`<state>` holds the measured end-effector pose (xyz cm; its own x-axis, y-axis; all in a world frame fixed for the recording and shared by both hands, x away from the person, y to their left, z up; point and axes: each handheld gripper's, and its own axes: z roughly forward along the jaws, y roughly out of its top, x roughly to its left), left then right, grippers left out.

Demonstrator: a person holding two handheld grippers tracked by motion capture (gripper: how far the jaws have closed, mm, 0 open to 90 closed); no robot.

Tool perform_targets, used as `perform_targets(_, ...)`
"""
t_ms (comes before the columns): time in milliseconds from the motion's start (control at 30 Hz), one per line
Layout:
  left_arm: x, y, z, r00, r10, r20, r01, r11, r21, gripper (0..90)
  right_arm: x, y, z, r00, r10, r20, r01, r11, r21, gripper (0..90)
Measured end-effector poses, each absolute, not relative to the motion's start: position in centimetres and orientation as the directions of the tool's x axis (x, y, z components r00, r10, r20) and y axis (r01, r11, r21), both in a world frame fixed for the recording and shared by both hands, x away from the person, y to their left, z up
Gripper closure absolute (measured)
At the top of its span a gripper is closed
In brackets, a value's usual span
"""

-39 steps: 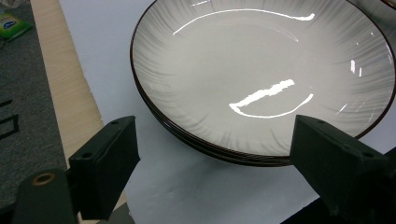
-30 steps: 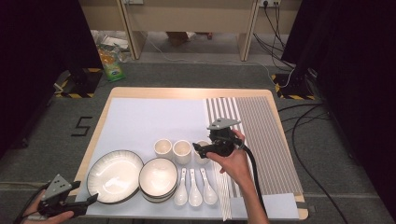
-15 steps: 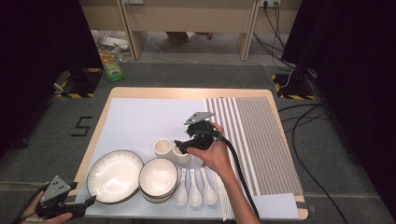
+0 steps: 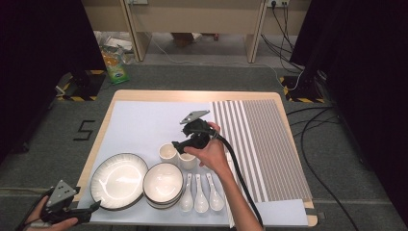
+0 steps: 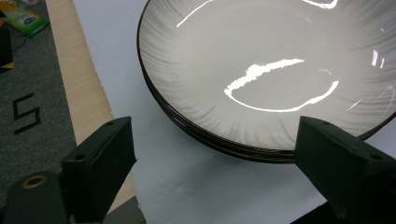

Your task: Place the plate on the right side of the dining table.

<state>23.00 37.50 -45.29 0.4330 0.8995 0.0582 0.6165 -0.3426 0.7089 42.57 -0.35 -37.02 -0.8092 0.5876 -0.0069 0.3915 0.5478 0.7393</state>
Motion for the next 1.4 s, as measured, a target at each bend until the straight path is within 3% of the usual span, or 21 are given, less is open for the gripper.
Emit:
perform_targets(533,23.3,37.3,-45.3,0.402,0.911,0.096,0.624,-0.349,0.699,8.2,43.0,4.2,-37.0,-0.876,0.482,-0.022,0.332,0.636,0.697,27.7)
perform_targets(1400,24.5,37.2,-46.1,0.341,0.935,0.101,0.624,-0.305,0.719,14.3,43.3,7.5,-37.7,-0.9,0.435,-0.036,0.3,0.676,0.673,26.8)
